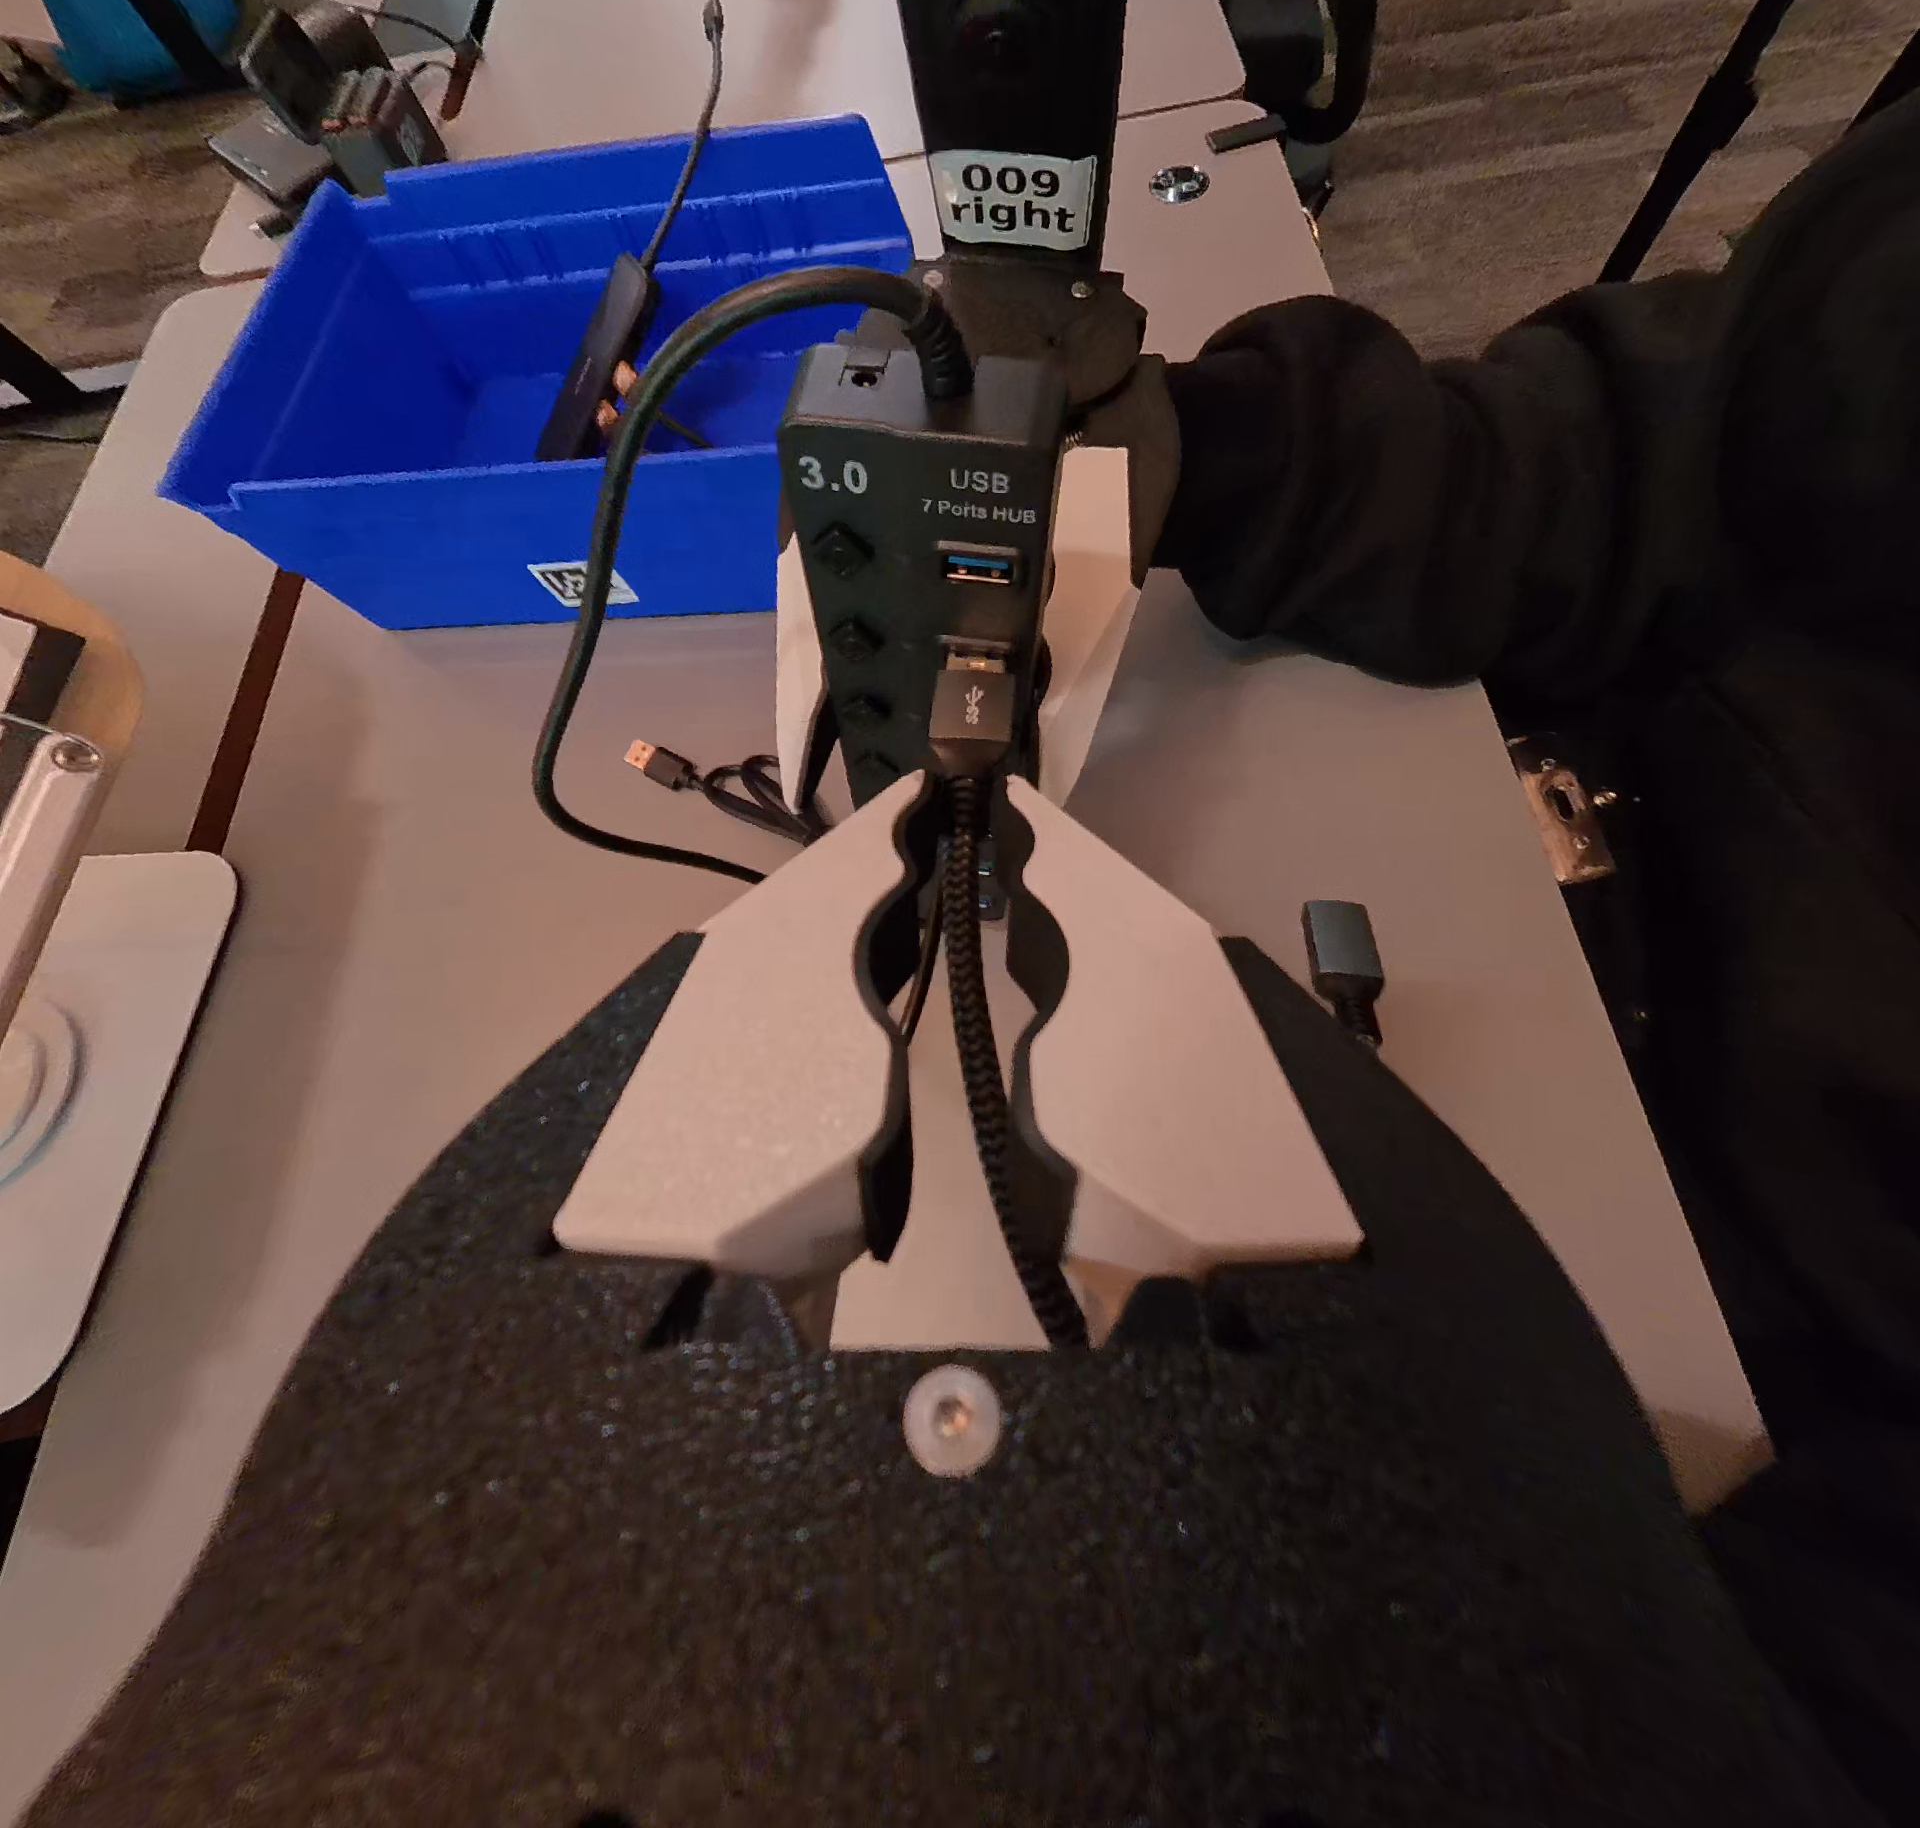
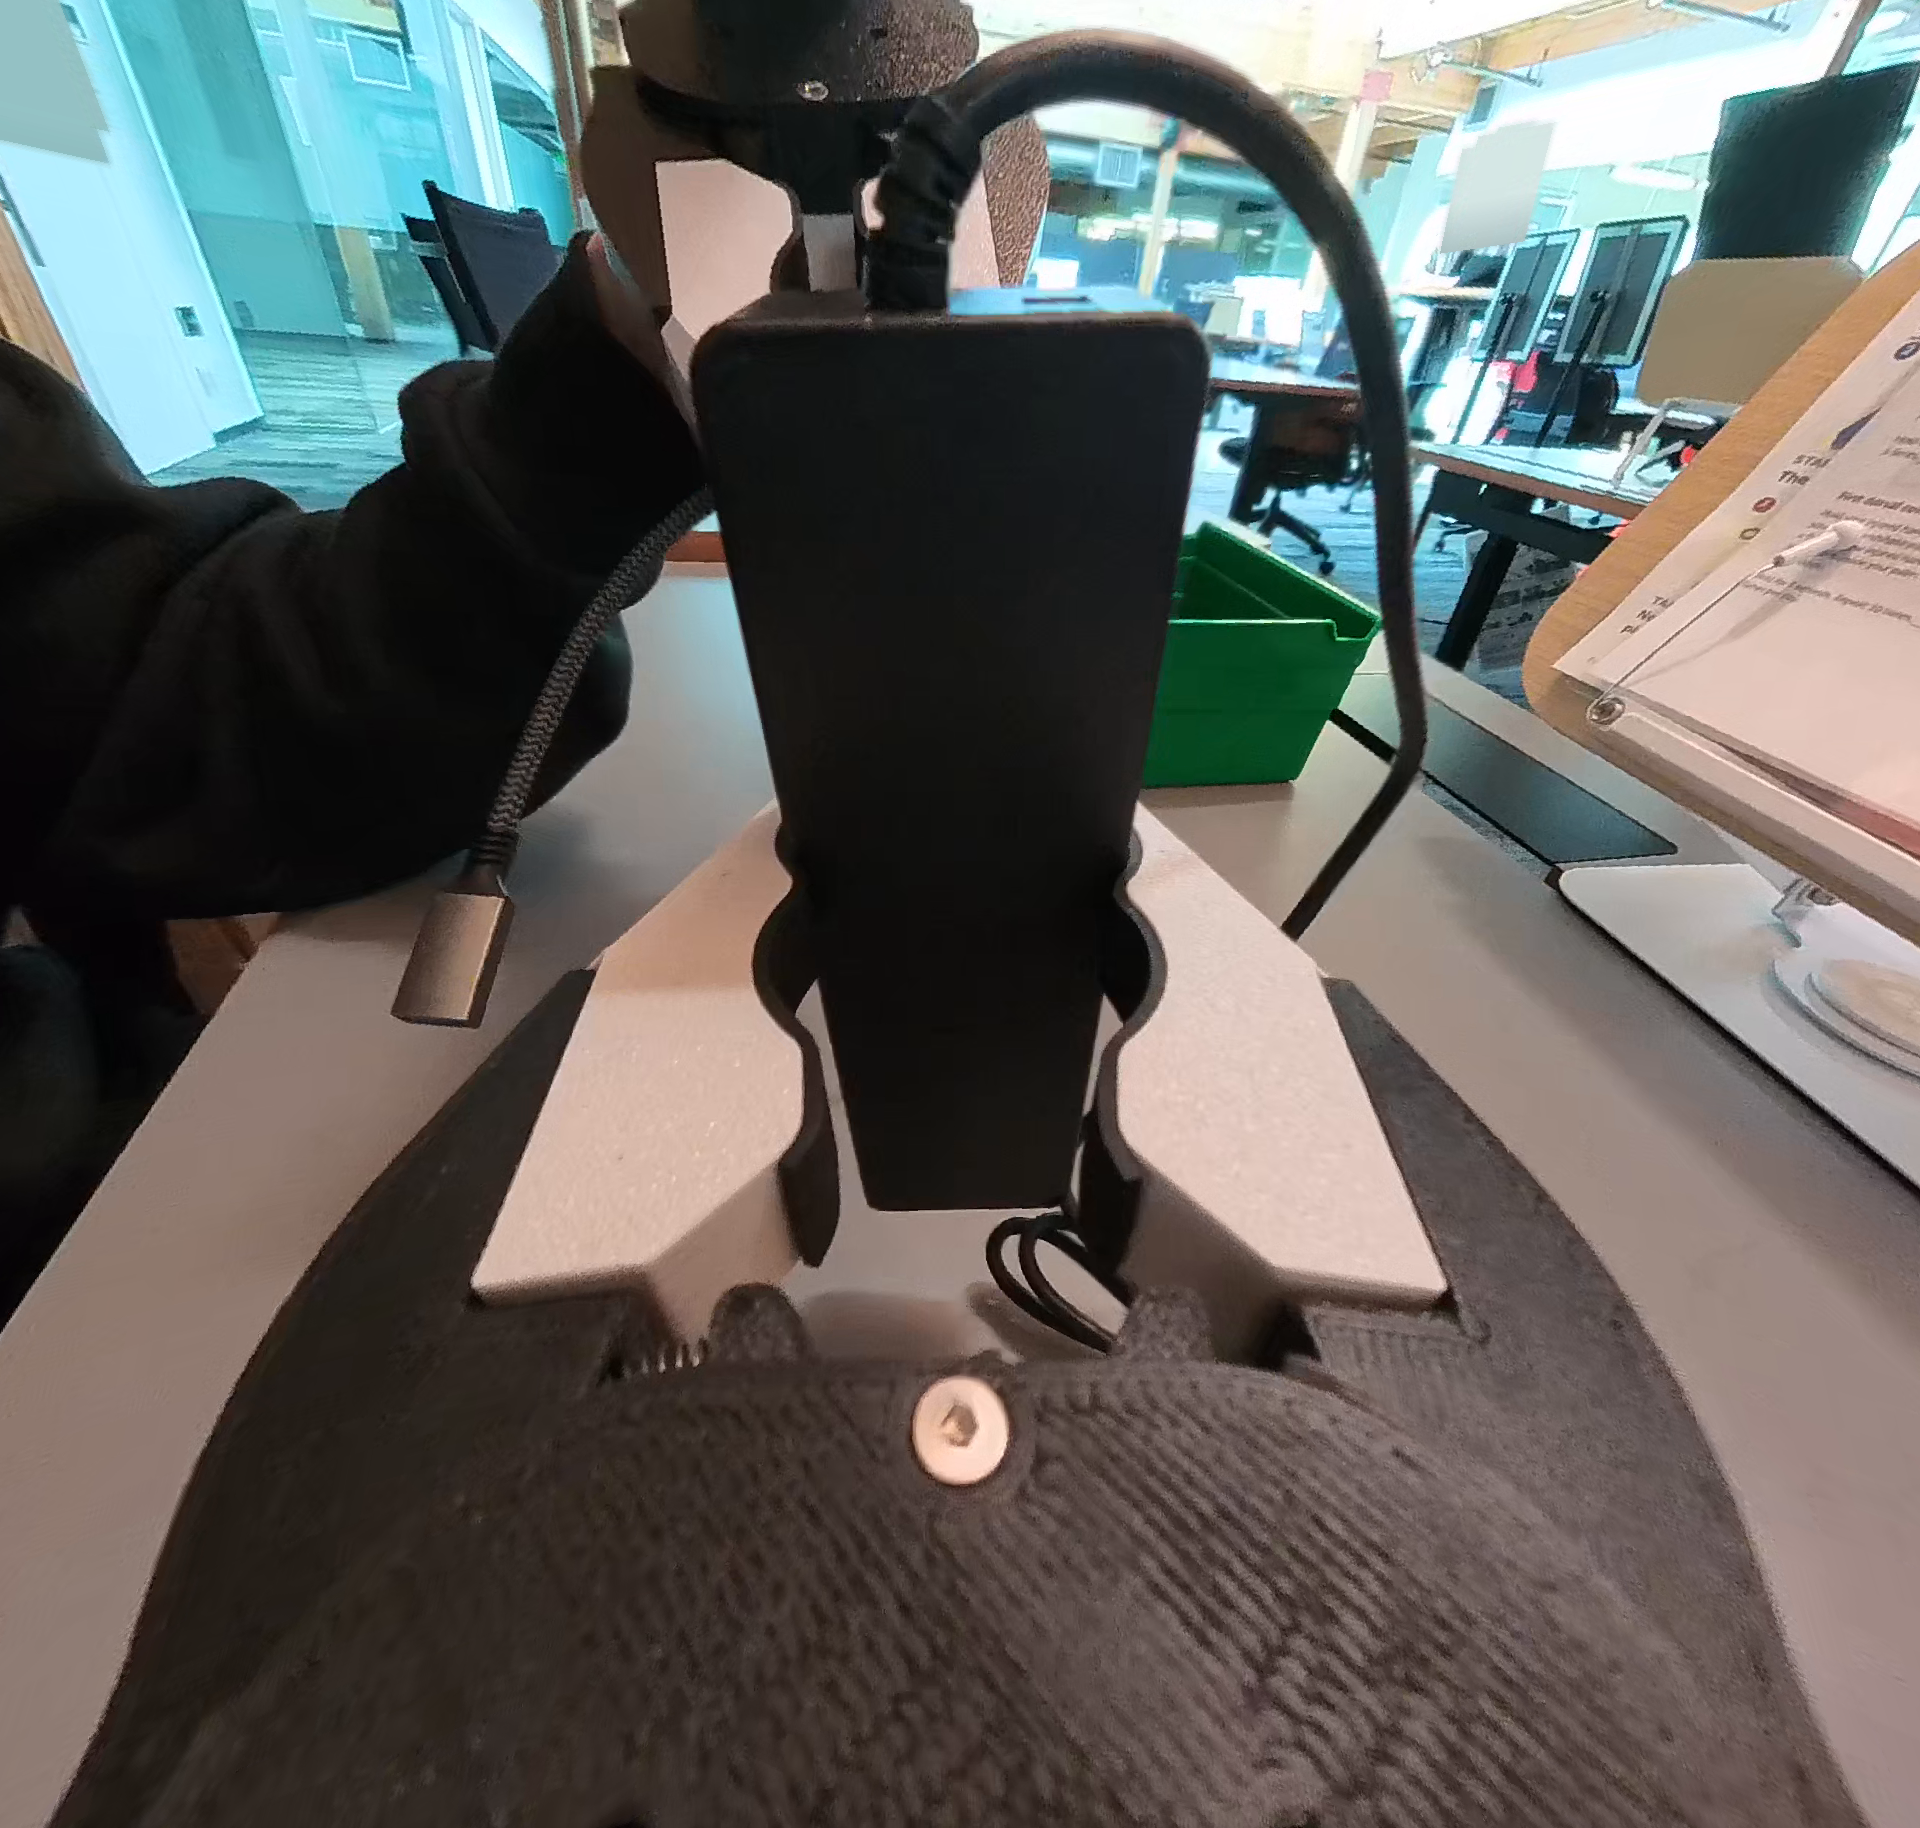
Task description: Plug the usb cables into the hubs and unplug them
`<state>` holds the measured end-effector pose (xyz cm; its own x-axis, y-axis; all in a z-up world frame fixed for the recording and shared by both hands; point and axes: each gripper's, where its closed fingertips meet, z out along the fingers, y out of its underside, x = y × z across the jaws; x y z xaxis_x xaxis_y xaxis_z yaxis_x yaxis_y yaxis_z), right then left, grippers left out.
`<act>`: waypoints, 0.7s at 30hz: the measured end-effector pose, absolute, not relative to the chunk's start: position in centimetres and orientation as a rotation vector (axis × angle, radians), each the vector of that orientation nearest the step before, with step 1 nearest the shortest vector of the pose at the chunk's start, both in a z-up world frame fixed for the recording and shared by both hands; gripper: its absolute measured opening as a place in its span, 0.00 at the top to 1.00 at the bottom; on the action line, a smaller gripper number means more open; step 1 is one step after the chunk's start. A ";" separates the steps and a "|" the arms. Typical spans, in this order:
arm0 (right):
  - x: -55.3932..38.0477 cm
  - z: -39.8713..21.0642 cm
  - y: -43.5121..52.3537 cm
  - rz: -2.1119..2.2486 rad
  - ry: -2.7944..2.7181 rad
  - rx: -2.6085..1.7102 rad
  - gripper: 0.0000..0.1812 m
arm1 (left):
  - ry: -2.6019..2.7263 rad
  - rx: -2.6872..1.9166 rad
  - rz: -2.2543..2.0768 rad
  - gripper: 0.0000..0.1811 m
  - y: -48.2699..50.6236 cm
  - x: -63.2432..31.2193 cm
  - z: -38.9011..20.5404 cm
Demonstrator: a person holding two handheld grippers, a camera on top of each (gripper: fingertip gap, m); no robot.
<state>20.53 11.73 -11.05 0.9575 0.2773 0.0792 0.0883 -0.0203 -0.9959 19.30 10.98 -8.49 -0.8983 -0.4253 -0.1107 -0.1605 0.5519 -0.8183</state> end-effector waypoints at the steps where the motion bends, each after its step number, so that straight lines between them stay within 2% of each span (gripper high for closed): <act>1: 20.5 -11.3 11.7 0.153 -0.293 -1.601 0.71 | 2.512 -0.488 -1.249 0.96 11.0 19.3 -8.7; 21: 20.5 -13.5 12.3 0.112 -0.326 -1.715 0.71 | 2.584 -0.437 -1.072 0.97 11.2 19.7 -10.7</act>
